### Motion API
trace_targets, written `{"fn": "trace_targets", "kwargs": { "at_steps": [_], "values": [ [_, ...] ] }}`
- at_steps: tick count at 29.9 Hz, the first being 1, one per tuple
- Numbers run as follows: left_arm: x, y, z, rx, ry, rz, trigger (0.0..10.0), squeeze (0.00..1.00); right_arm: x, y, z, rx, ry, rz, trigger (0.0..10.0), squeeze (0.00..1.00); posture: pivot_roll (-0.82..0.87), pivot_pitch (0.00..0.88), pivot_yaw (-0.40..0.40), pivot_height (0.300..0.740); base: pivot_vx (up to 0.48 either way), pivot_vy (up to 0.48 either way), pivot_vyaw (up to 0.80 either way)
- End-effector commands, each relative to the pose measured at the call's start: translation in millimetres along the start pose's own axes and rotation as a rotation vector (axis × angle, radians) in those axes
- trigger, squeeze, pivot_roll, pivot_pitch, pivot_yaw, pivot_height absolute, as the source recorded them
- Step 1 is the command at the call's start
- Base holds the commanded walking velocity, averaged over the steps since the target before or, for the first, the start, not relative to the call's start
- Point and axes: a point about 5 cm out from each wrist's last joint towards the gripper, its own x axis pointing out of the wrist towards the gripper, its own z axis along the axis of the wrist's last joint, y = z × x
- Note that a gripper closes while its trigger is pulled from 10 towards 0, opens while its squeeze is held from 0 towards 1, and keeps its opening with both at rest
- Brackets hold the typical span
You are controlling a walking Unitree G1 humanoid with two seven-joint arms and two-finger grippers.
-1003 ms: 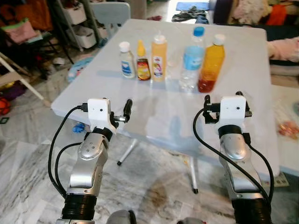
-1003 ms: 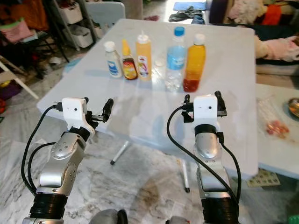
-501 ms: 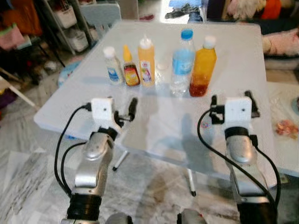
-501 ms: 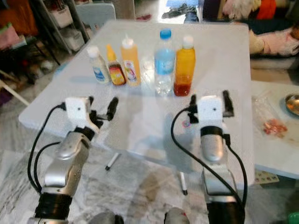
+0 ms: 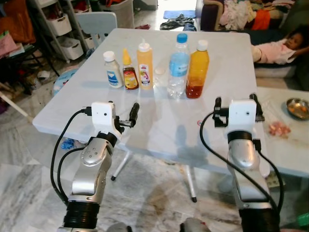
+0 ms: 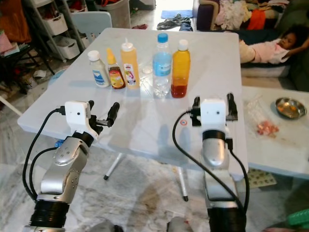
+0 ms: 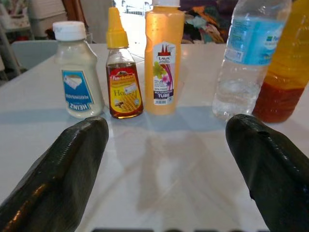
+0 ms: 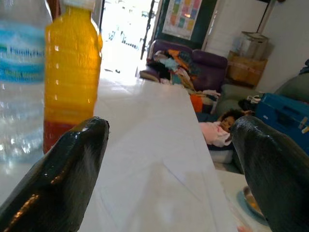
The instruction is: Restocking fridge
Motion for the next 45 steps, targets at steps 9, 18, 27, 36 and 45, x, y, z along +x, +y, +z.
{"fn": "trace_targets", "kwargs": {
  "at_steps": [9,18,27,36,45],
  "values": [
    [5.2,3.4,4,0.01,0.002,-0.01,10.0,0.0,-0.2,10.0,0,0.011,0.001,0.009,10.0,0.0,-0.07,0.07,0.149,0.74,0.0,0.0,0.0],
    [2.8,4.2,4,0.01,0.002,-0.016,10.0,0.0,3.6,7.8,0,0.006,-0.001,-0.018,10.0,0.0,-0.05,0.073,0.148,0.74,0.0,0.0,0.0],
    [3.4,4.6,5,0.014,0.014,-0.034,10.0,0.0,3.3,9.7,2,0.022,0.005,-0.048,10.0,0.0,-0.07,0.099,0.219,0.74,0.0,0.0,0.0],
    [14.5,5.5,11,0.057,0.045,-0.128,10.0,0.0,-15.9,15.9,-2,0.064,0.048,-0.113,10.0,0.0,-0.06,0.147,0.324,0.74,0.0,0.0,0.0],
    [15.1,4.2,14,0.067,0.057,-0.161,10.0,0.0,-23.8,20.9,-5,0.089,0.076,-0.14,10.0,0.0,-0.03,0.143,0.351,0.74,0.0,0.0,0.0]
  ]
}}
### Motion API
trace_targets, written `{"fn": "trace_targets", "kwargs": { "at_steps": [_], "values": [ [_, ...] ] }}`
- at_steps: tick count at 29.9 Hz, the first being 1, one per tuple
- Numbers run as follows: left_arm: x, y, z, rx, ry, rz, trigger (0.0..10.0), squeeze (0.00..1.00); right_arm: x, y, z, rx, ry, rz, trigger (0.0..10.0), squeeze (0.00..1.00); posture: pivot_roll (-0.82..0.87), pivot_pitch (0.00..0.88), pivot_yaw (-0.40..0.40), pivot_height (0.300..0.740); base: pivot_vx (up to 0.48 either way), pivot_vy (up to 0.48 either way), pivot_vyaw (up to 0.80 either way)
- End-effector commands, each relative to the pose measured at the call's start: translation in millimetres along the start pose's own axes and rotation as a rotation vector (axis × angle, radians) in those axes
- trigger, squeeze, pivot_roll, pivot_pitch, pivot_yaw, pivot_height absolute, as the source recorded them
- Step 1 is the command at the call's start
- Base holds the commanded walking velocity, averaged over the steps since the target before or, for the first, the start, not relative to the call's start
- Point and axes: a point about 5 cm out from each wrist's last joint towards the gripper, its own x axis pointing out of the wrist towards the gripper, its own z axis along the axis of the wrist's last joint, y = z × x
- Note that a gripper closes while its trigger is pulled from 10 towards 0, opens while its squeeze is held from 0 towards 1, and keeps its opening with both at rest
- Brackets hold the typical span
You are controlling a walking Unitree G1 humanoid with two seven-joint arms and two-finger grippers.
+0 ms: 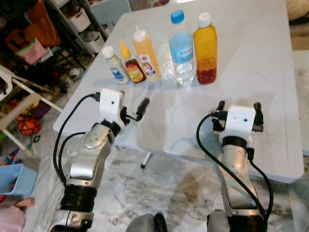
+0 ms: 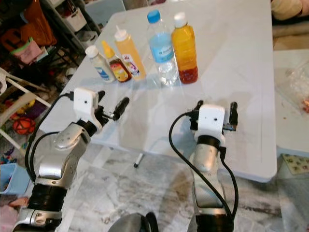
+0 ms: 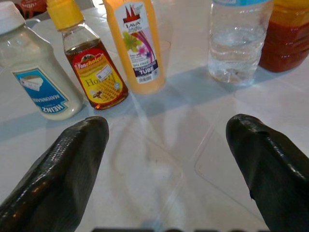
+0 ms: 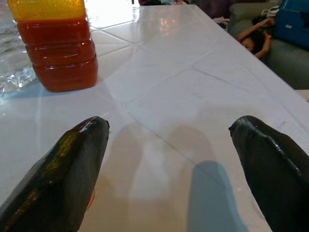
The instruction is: Restocking fridge
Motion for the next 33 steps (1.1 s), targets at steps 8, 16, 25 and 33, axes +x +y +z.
{"fn": "trace_targets", "kwargs": {
  "at_steps": [8,16,25,33],
  "values": [
    [-5.0,9.8,-2,-0.006,-0.003,0.059,10.0,0.0,5.2,7.1,14,-0.019,-0.079,0.058,10.0,0.0,-0.05,0.082,0.286,0.74,0.0,0.0,0.0],
    [-6.9,10.1,-5,-0.045,-0.032,0.125,10.0,0.0,24.8,-0.5,36,-0.085,-0.188,0.108,10.0,0.0,-0.07,0.047,0.194,0.74,0.0,0.0,0.0],
    [-12.4,5.5,-14,-0.108,-0.061,0.241,10.0,0.0,43.0,-0.2,45,-0.101,-0.209,0.206,10.0,0.0,-0.06,0.006,0.026,0.74,0.0,0.0,0.0],
    [-27.0,-1.8,-28,-0.147,-0.053,0.335,10.0,0.0,49.5,3.6,34,-0.1,-0.142,0.273,10.0,0.0,-0.03,0.0,-0.076,0.74,0.0,0.0,0.0]
  ]
}}
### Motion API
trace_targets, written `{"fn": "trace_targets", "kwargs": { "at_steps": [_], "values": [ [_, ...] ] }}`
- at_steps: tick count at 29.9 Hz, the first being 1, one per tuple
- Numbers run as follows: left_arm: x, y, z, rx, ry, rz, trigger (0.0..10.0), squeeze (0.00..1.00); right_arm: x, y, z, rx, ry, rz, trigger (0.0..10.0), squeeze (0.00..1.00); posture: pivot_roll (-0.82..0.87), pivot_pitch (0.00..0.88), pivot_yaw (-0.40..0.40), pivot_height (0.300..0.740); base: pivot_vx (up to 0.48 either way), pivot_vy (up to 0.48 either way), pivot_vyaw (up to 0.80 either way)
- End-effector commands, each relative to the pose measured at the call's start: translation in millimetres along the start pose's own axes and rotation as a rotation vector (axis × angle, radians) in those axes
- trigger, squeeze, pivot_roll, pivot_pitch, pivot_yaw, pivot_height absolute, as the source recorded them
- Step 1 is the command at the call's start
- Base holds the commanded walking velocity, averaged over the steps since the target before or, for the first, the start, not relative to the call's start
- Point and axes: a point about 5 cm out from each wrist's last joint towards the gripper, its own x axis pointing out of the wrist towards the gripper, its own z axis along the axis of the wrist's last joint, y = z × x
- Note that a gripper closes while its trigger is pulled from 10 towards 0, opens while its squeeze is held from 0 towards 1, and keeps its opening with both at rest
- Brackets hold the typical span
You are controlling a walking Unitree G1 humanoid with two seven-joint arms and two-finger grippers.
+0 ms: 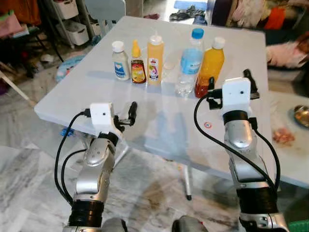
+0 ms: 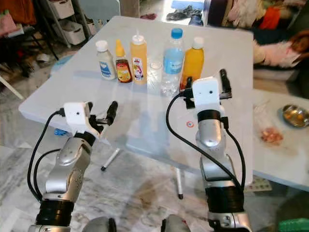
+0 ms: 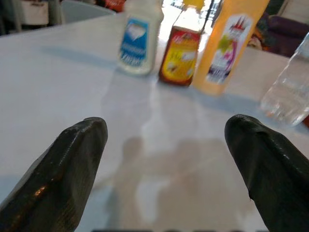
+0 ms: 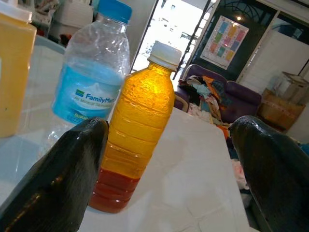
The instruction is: Restocking fridge
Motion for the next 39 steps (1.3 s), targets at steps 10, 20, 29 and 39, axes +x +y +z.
{"fn": "trace_targets", "kwargs": {
  "at_steps": [10,20,29,39],
  "values": [
    [0.9,0.5,13,0.057,-0.055,-0.053,10.0,0.0,9.4,-12.7,1,0.066,-0.014,-0.06,10.0,0.0,-0.04,0.018,0.021,0.74,0.0,0.0,0.0],
    [6.2,-1.9,16,0.069,-0.048,-0.093,10.0,0.0,36.5,-25.6,15,0.089,-0.046,-0.093,10.0,0.0,-0.05,0.042,0.06,0.74,0.0,0.0,0.0],
    [0.7,5.2,20,0.086,-0.032,-0.101,10.0,0.0,58.9,-20.0,24,0.145,-0.045,-0.074,10.0,0.0,-0.01,0.08,0.088,0.74,0.0,0.0,0.0],
    [-5.1,8.1,21,0.095,-0.01,-0.104,10.0,0.0,77.9,-20.7,31,0.144,-0.041,-0.076,10.0,0.0,0.01,0.11,0.101,0.74,0.0,0.0,0.0]
  ]
}}
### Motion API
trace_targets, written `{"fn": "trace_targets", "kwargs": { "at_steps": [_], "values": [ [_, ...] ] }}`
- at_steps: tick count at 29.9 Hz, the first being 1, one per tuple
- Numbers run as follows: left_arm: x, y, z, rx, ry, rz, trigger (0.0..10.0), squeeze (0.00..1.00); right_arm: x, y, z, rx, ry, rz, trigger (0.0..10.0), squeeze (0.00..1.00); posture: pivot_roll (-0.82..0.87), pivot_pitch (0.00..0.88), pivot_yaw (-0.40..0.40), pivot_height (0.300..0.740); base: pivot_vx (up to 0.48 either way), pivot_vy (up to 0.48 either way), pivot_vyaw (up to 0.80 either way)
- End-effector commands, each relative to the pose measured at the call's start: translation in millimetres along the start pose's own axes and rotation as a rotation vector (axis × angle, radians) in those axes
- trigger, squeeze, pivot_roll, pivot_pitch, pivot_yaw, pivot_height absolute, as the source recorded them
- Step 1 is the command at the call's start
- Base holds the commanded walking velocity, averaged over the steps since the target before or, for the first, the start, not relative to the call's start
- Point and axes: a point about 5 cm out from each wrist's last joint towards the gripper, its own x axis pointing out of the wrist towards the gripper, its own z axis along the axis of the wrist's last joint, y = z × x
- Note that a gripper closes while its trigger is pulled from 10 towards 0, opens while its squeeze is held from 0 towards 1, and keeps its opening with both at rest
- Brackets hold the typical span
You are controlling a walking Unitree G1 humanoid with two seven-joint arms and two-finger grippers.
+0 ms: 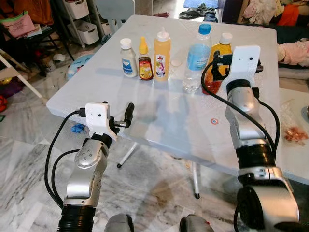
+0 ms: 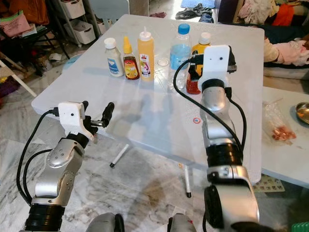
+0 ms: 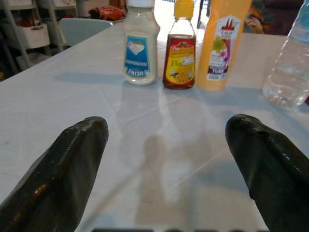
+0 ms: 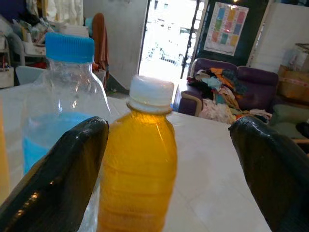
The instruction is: Restocking fridge
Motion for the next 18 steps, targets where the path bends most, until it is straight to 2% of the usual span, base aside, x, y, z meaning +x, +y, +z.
{"fn": "trace_targets", "kwargs": {
  "at_steps": [1,18],
  "values": [
    [-3.3,0.5,1,0.001,0.005,-0.008,10.0,0.0,6.8,-0.5,6,0.012,-0.015,-0.002,10.0,0.0,0.02,0.111,0.102,0.74,0.0,0.0,0.0],
    [-12.0,4.8,4,0.016,0.033,-0.007,10.0,0.0,27.7,4.4,17,-0.018,-0.035,0.066,10.0,0.0,0.05,0.142,0.117,0.74,0.0,0.0,0.0]
  ]
}}
